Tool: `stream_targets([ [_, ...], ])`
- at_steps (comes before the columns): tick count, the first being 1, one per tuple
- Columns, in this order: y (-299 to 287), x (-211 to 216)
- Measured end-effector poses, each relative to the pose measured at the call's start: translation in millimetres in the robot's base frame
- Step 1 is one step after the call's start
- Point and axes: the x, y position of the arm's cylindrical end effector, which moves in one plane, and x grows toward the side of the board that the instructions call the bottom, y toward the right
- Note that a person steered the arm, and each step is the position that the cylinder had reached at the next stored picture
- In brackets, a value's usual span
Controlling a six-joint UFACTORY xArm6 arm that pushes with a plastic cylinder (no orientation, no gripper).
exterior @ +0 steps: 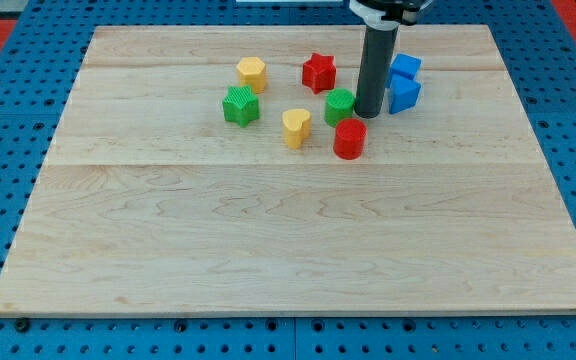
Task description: Move green circle to green star
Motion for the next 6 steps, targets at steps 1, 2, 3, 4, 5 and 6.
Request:
stream_targets([
  [1,-13,0],
  [2,-43,0],
  [3,-44,0],
  [4,-51,-3],
  [5,-84,-10],
  [6,-94,-10],
])
